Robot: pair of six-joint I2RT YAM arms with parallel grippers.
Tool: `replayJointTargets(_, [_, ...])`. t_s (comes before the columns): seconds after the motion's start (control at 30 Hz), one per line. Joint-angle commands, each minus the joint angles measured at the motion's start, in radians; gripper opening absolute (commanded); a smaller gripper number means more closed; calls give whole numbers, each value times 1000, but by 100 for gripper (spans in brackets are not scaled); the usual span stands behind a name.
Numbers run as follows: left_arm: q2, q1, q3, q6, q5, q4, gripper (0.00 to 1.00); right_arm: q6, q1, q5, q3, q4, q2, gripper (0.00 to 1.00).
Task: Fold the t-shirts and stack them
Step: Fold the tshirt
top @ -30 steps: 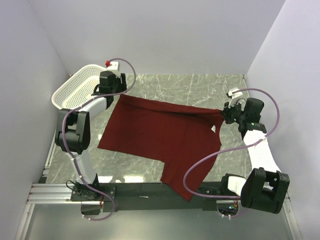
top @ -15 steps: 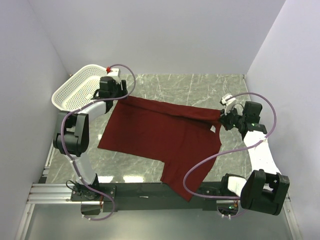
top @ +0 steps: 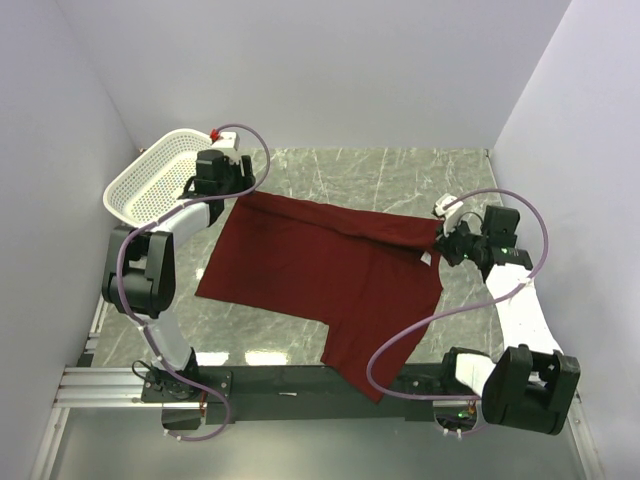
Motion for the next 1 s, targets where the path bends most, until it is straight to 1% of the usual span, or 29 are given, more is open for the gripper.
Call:
replayJointTargets(0.0, [-55, -2, 12, -13, 34, -5, 70, -34, 19, -21, -18, -22, -44, 0])
replayJointTargets(0.57, [-60, -4, 12, -21, 48, -3, 70, -141, 31, 6, -51, -103, -40, 1])
replayJointTargets(0.67, [-68, -4, 12, -19, 50, -6, 70, -209, 32, -1, -47, -153, -30, 12])
replayJointTargets(0.7, [-68, -4, 13, -19, 51, -9, 70, -232, 32, -2, -47, -196, -27, 20])
replayJointTargets(0.77, [-72, -4, 13, -19, 54, -10, 70, -296, 32, -4, -39, -242, -26, 30])
replayJointTargets(0.8, [-74, -4, 13, -19, 54, -8, 70, -318, 32, -11, -34, -299, -30, 37])
replayJointTargets(0.83, [-77, -4, 13, -21, 56, -8, 70, -368, 36, -19, -22, -331, -32, 41])
replayJointTargets(0.9, [-80, -4, 15, -24, 64, -6, 70, -402, 32, -36, -1, -409, -41, 47])
replayJointTargets(0.97, [-83, -4, 15, -27, 70, -6, 70, -381, 33, -36, 12, -415, -46, 49])
